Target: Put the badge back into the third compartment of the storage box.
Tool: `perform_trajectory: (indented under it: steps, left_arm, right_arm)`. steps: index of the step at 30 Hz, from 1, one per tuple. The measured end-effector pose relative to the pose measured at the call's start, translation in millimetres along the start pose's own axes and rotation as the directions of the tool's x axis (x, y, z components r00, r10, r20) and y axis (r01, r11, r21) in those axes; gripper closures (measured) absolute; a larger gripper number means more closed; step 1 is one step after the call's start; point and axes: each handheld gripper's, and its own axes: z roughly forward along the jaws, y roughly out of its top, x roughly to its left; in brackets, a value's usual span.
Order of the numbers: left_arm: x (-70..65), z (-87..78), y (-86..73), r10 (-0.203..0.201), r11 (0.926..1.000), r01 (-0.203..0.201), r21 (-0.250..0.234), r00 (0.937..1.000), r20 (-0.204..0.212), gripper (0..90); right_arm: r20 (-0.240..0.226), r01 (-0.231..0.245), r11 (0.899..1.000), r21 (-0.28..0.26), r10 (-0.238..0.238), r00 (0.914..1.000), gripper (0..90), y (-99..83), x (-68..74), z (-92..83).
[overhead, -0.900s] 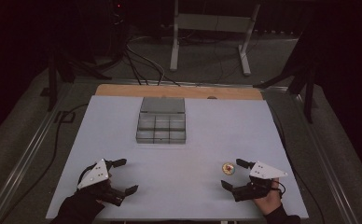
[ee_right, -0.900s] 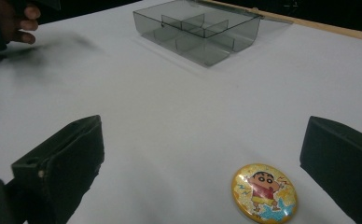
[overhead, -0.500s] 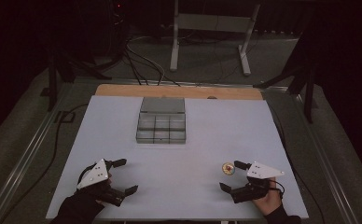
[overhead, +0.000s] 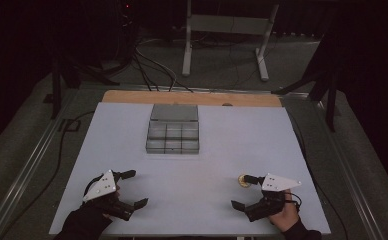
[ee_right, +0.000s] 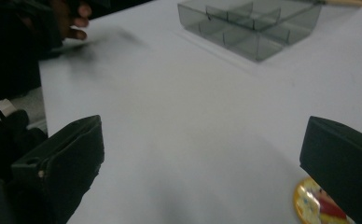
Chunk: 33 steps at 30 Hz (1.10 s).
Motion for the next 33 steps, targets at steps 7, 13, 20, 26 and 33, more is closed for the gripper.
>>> perform_trajectory:
  steps: [7, 13, 20, 26, 33]
  left_arm:
    - [0.0, 0.7, 0.3, 0.002, 1.0000, -0.002, 0.005, 1.0000, 0.002, 0.1]
    - [0.1, 1.2, 0.3, -0.002, 1.0000, 0.002, 0.006, 1.0000, 0.008, 0.1]
    - [0.0, 0.1, 0.7, -0.002, 1.0000, 0.002, -0.001, 1.0000, 0.009, 0.1]
    - [-0.1, 0.5, 0.8, -0.003, 1.0000, 0.003, 0.000, 0.9999, 0.010, 0.1]
    - [-0.2, 0.5, 0.7, -0.004, 1.0000, 0.004, 0.002, 1.0000, 0.008, 0.1]
  right_arm:
    - [0.043, 0.017, 0.999, -0.039, -0.015, 0.9990, 0.0, 7.3, -6.1, -2.8]
    - [0.082, -0.001, 0.999, -0.036, 0.004, 0.9966, 0.0, 8.5, -15.4, -4.1]
    - [0.152, -0.021, 1.000, -0.015, 0.023, 0.9882, 0.0, 8.1, -28.9, -4.9]
    - [0.172, -0.056, 0.998, 0.041, 0.048, 0.9839, 0.0, 6.3, -42.2, -1.5]
    - [0.181, -0.080, 0.988, 0.129, 0.056, 0.9818, 0.0, 6.6, -53.2, 3.7]
